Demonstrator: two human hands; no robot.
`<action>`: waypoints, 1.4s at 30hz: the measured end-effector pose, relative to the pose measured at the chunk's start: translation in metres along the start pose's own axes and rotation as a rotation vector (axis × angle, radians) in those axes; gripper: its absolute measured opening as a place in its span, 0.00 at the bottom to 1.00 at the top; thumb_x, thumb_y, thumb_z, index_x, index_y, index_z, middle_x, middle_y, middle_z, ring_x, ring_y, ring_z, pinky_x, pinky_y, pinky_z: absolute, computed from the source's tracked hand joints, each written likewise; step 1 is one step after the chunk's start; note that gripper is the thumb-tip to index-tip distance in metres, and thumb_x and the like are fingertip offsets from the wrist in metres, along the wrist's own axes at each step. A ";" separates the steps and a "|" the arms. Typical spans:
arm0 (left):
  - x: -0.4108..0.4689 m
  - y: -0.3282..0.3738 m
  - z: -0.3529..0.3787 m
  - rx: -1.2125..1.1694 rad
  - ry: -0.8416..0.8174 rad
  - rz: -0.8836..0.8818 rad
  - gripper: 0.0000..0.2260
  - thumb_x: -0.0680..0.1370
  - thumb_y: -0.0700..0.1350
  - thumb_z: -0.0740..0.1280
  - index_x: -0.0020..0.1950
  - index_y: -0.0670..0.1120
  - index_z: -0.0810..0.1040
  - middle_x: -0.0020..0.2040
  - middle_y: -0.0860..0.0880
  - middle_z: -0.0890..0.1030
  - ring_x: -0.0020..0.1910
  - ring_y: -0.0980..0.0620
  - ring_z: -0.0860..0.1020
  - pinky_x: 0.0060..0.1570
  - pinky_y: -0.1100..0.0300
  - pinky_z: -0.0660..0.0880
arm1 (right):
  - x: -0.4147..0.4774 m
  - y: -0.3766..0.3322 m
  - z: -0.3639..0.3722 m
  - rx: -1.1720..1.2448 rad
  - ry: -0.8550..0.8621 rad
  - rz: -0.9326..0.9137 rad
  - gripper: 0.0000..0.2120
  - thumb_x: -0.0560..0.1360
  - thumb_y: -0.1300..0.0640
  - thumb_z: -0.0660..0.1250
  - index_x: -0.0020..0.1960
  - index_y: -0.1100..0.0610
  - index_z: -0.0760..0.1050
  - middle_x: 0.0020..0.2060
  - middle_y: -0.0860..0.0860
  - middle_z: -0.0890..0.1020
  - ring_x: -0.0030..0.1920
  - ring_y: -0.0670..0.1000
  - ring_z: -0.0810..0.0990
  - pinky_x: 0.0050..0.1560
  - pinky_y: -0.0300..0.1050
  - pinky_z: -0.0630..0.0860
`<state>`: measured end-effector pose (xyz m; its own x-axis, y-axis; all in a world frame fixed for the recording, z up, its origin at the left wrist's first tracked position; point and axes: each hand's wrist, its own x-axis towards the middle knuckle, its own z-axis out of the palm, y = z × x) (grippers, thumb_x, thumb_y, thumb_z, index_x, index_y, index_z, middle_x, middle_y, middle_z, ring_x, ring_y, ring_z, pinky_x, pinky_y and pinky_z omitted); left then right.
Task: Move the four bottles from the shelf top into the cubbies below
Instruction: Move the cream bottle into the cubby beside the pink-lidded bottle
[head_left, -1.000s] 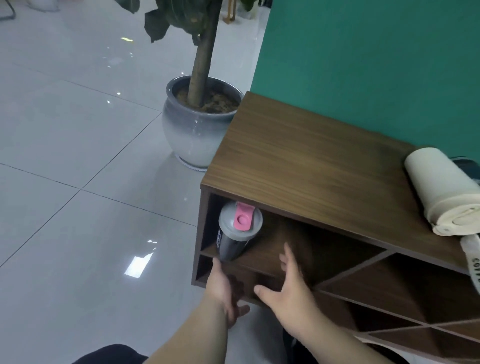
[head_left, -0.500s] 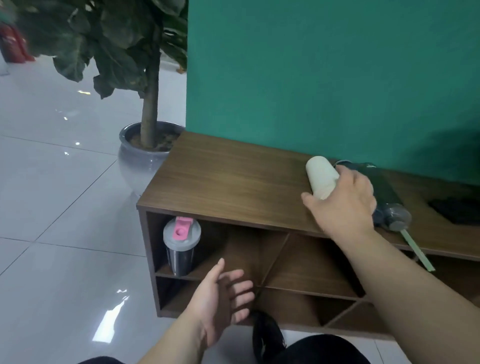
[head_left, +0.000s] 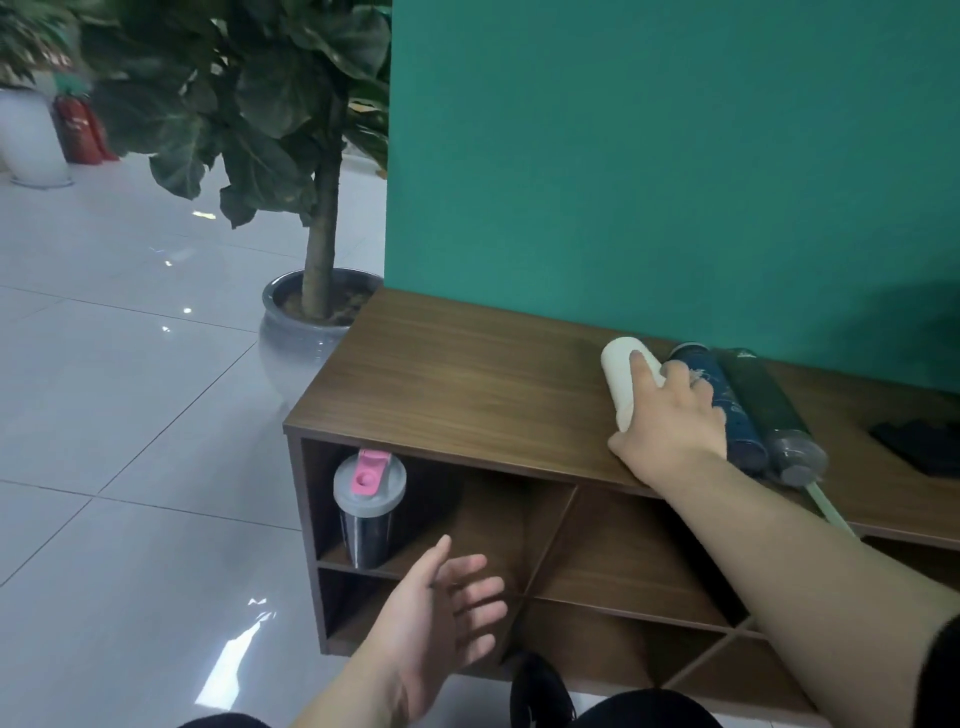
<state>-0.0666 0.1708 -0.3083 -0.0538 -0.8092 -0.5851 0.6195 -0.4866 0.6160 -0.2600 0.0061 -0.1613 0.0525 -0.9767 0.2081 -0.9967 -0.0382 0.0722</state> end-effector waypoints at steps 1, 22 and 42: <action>0.000 0.000 0.002 0.003 -0.007 0.001 0.25 0.78 0.63 0.59 0.62 0.45 0.81 0.58 0.41 0.85 0.57 0.41 0.82 0.53 0.48 0.72 | -0.010 -0.003 -0.007 0.046 0.008 -0.016 0.50 0.65 0.45 0.75 0.79 0.46 0.51 0.69 0.57 0.66 0.66 0.64 0.67 0.58 0.60 0.76; 0.026 -0.041 0.003 -0.347 -0.080 0.072 0.26 0.81 0.57 0.57 0.66 0.40 0.80 0.64 0.37 0.82 0.64 0.37 0.80 0.70 0.42 0.70 | -0.192 -0.050 0.044 1.309 -0.353 -0.181 0.63 0.57 0.61 0.86 0.76 0.33 0.50 0.69 0.27 0.70 0.71 0.32 0.68 0.69 0.30 0.66; 0.121 -0.043 0.009 -0.426 0.298 -0.065 0.34 0.79 0.68 0.51 0.65 0.41 0.77 0.55 0.37 0.86 0.51 0.38 0.85 0.58 0.41 0.79 | -0.075 -0.072 0.171 1.339 -0.453 -0.009 0.39 0.50 0.45 0.81 0.59 0.43 0.72 0.52 0.39 0.85 0.56 0.36 0.82 0.59 0.35 0.76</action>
<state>-0.1069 0.0910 -0.4010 0.0842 -0.6229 -0.7777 0.8891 -0.3055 0.3409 -0.2033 0.0460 -0.3486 0.2901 -0.9477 -0.1330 -0.3143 0.0369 -0.9486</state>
